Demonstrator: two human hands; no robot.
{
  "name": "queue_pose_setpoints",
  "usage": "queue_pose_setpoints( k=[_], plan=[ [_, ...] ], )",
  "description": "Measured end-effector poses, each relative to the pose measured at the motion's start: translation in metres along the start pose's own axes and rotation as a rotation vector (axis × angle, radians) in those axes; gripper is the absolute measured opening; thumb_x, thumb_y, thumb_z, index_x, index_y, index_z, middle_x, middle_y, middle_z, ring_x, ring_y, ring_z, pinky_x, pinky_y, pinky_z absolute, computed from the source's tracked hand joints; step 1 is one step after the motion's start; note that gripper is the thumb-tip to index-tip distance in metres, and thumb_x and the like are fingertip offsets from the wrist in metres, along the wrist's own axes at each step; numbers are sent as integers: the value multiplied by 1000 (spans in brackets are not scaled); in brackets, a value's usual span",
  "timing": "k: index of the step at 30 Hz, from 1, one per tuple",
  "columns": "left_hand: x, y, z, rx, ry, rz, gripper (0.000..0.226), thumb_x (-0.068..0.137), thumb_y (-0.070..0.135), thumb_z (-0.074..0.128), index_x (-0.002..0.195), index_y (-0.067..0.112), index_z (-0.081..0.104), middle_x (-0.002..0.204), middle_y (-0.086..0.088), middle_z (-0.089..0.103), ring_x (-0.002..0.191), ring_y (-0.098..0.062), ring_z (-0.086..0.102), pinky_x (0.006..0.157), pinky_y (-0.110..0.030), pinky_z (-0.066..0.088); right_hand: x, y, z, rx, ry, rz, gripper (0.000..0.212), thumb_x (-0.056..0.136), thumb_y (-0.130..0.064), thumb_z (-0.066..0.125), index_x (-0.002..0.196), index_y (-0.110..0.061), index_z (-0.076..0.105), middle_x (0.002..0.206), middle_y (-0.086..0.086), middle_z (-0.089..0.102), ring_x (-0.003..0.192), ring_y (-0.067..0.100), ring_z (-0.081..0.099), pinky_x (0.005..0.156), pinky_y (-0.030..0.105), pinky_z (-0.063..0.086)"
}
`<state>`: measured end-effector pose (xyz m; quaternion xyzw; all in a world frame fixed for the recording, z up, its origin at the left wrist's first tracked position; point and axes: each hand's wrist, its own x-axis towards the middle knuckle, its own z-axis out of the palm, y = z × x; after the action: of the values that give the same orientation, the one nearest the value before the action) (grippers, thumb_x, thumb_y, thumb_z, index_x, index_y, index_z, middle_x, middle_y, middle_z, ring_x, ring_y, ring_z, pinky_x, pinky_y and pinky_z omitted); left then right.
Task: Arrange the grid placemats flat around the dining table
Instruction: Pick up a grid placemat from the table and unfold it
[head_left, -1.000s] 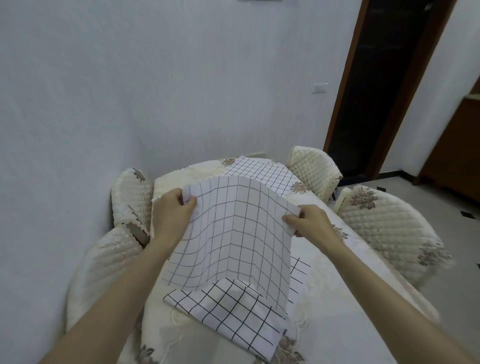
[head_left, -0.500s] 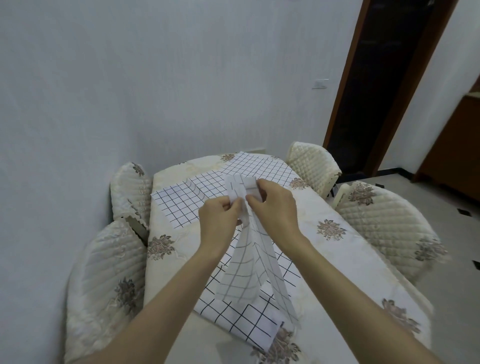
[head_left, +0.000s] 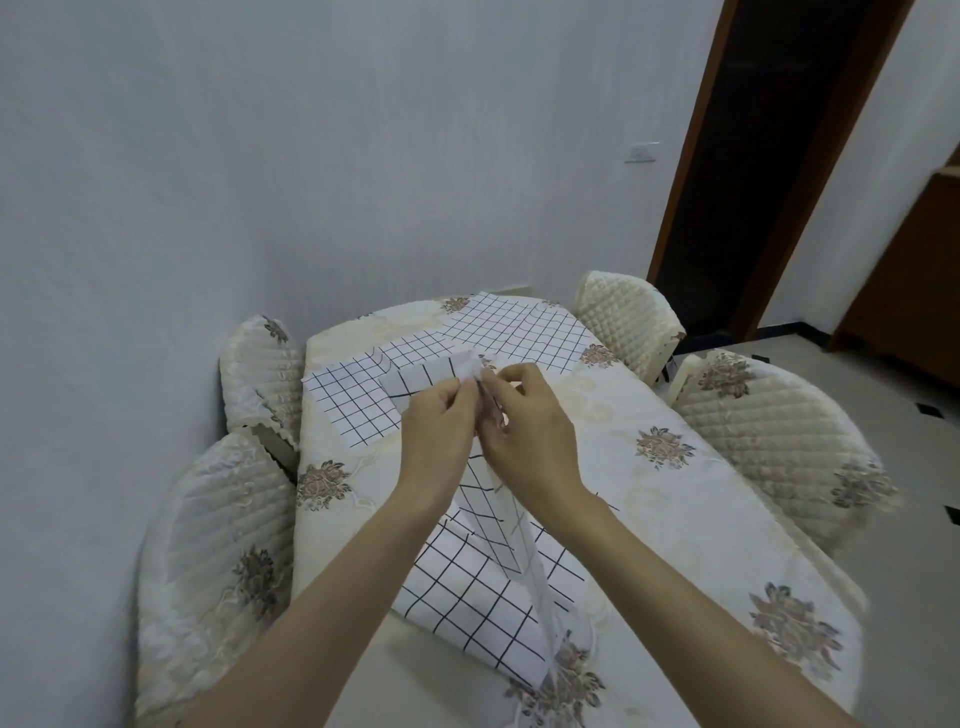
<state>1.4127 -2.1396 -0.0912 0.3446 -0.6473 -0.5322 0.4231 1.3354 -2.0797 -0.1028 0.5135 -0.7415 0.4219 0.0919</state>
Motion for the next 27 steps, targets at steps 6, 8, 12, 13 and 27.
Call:
queue_pose_setpoints(
  k=[6, 8, 12, 13, 27],
  plan=[
    [-4, 6, 0, -44, -12, 1, 46, 90, 38, 59, 70, -3, 59, 57, 0, 52, 56, -12, 50, 59, -27, 42, -9, -3, 9, -101, -166, -35, 69, 83, -19, 59, 147, -14, 33, 157, 6, 24, 132, 25, 32, 74, 31, 46],
    [-3, 4, -1, -11, -2, 21, 42, 90, 35, 64, 63, 3, 56, 53, 4, 54, 54, -9, 52, 57, -25, 43, -11, -4, 11, -101, -192, -47, 78, 81, -18, 60, 150, -7, 27, 160, 13, 17, 134, 27, 26, 89, 34, 46],
    [2, -4, -4, 37, 40, 71, 45, 91, 34, 60, 62, 1, 49, 56, -6, 49, 58, -16, 46, 58, -35, 40, -16, -7, 15, -137, -292, -98, 86, 77, -14, 56, 151, 3, 15, 160, 21, 8, 138, 31, 21, 115, 32, 24],
    [6, -6, -6, 47, 45, 84, 46, 92, 35, 57, 65, -2, 51, 57, -8, 48, 58, -17, 45, 58, -38, 40, -17, -8, 15, -128, -308, -106, 87, 78, -13, 55, 152, 2, 11, 161, 20, 5, 141, 31, 17, 117, 31, 21],
    [38, 12, -73, -78, -329, -5, 44, 82, 31, 58, 98, -10, 64, 94, -16, 66, 87, -24, 61, 80, -37, 45, -20, 46, -16, 364, -234, 156, 23, 87, -21, 67, 109, -28, 67, 127, -14, 54, 120, 3, 49, 101, 33, 45]
  ],
)
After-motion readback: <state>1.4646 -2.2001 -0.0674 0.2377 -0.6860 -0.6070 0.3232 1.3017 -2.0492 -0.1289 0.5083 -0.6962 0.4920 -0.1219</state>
